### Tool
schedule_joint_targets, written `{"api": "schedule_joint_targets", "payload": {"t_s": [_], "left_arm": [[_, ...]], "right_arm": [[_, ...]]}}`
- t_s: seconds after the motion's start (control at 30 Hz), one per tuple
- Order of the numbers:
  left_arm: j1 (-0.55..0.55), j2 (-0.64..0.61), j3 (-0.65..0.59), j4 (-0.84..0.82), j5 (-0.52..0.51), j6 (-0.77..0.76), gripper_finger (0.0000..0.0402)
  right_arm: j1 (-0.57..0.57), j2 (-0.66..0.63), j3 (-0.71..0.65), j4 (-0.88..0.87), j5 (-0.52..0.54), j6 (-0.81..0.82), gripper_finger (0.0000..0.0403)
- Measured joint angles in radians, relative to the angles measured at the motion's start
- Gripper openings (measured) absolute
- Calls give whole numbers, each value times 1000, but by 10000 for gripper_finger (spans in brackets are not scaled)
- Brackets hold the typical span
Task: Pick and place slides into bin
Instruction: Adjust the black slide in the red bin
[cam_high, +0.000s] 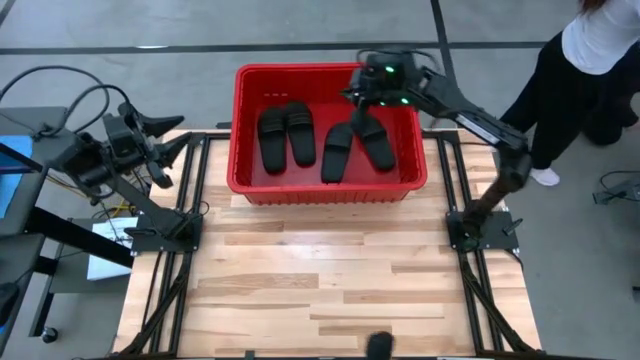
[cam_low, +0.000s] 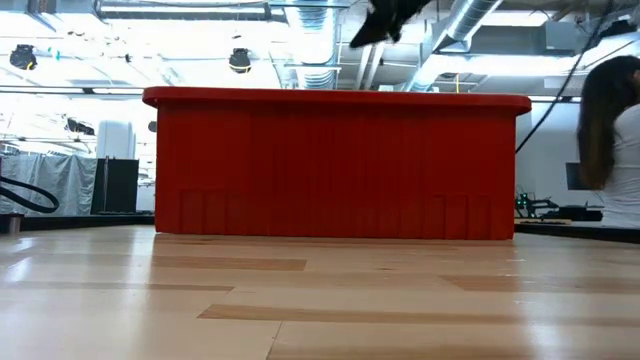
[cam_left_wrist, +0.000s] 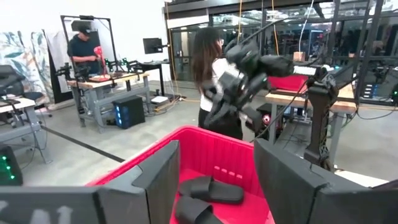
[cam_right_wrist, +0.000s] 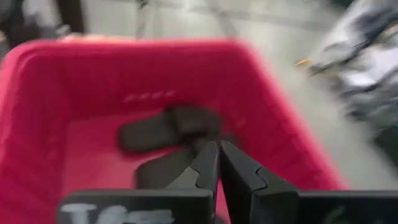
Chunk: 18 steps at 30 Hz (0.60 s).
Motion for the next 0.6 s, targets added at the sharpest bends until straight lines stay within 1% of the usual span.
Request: {"api": "schedule_joint_targets", "payload": {"t_s": [0.1,0.2,0.27,0.37,0.43,0.5,0.6], "left_arm": [[0,-24,0,0,-2,43,196],[0,-49,0,1,1,78,196],[0,-65,1,0,1,78,196],[0,-85,2,0,1,78,196],[0,-94,2,0,12,77,196],[0,-102,2,0,42,78,196],[0,-111,3,0,84,104,196]], "right_arm": [[-25,109,101,-125,-118,-26,2],[-39,220,221,-270,-181,-45,1],[-48,292,301,-365,-219,-53,1],[-73,398,424,-481,-321,-59,1],[-93,459,494,-556,-390,-91,0],[-108,500,523,-623,-425,-130,0],[-118,526,501,-715,-429,-186,0]]}}
